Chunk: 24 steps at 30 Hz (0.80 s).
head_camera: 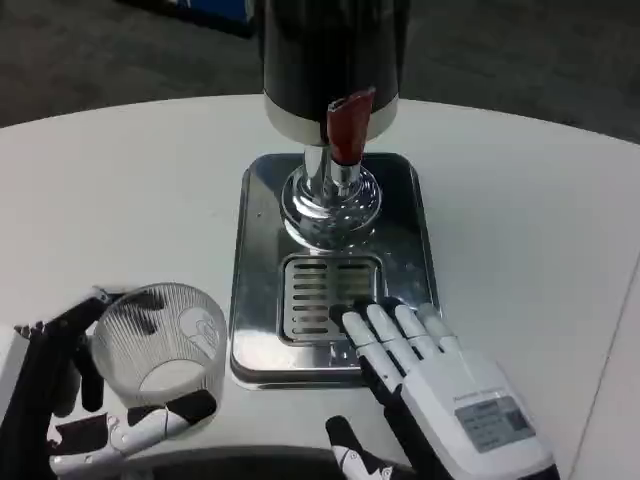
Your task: Grasp the cup under the faucet to collect the drink, then remove the cup.
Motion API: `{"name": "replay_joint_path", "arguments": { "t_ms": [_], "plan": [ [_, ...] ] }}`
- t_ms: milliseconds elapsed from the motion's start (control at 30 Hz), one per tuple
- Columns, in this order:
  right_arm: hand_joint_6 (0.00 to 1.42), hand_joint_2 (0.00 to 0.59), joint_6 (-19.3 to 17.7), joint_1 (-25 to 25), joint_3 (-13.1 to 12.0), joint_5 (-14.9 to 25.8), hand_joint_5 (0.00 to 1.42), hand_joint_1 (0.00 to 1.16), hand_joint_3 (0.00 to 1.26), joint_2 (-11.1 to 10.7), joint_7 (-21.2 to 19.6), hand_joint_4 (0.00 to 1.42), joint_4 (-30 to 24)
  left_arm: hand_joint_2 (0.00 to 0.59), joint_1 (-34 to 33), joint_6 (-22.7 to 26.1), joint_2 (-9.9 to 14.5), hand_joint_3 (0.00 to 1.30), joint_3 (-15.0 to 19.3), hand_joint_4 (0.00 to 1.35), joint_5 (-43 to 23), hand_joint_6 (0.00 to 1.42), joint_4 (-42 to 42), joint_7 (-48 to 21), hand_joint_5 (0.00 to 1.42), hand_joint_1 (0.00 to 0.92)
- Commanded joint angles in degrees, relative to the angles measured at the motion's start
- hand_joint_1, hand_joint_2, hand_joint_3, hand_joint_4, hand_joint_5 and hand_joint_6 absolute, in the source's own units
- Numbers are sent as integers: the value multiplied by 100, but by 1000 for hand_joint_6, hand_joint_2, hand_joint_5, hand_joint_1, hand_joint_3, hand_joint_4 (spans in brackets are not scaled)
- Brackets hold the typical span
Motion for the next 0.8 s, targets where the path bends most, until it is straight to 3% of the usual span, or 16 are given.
{"name": "replay_joint_path", "arguments": {
  "t_ms": [33,367,800],
  "plan": [
    [0,510,75,28,-25,-39,0,298,37,63,25,0,-4,42,-178,-84,5,963,-30,1054,-37,1356,57,54,1184,616],
    [0,513,167,234,-90,-91,0,299,43,85,119,0,-235,41,-1055,7,-21,963,-246,1054,304,1356,753,341,1184,616],
    [0,513,201,626,-238,-146,0,299,43,89,137,0,-668,41,-2794,157,26,963,-914,1054,834,1356,2466,943,1184,616]
  ]
}}
